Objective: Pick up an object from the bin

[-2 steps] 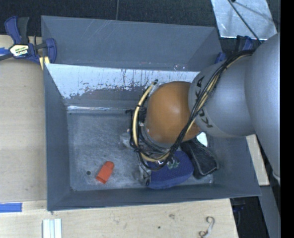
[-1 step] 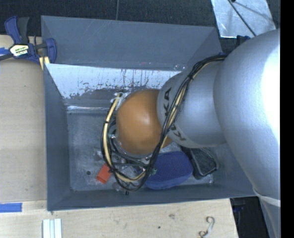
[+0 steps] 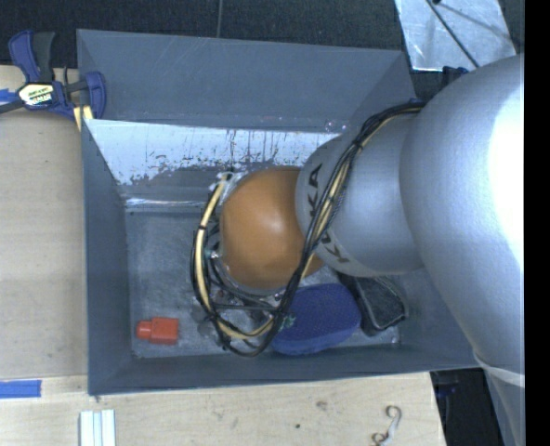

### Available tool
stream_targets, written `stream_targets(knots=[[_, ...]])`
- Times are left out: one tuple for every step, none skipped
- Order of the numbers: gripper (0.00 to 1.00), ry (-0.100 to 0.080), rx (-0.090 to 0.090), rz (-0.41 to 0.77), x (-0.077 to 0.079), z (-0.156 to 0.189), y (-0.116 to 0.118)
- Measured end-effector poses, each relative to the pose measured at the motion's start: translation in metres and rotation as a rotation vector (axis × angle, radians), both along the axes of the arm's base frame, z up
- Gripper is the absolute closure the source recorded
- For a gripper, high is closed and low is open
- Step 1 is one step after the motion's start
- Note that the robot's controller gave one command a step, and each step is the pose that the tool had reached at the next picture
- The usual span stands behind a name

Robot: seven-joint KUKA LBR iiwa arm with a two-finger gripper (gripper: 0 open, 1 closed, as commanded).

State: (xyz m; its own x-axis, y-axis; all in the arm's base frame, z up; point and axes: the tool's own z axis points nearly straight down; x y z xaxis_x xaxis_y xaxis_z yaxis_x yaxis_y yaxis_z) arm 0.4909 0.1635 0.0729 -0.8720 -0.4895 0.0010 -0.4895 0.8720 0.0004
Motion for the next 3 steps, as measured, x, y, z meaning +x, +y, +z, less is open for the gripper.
stream_targets(knots=[[1.00,-0.012,0.006,-0.172,0.040,0.158,0.046],[1.00,0.005,-0.003,-0.300,-0.007,0.070,0.022],[0.00,-0.003,0.001,-0.300,-0.005,0.074,0.023]])
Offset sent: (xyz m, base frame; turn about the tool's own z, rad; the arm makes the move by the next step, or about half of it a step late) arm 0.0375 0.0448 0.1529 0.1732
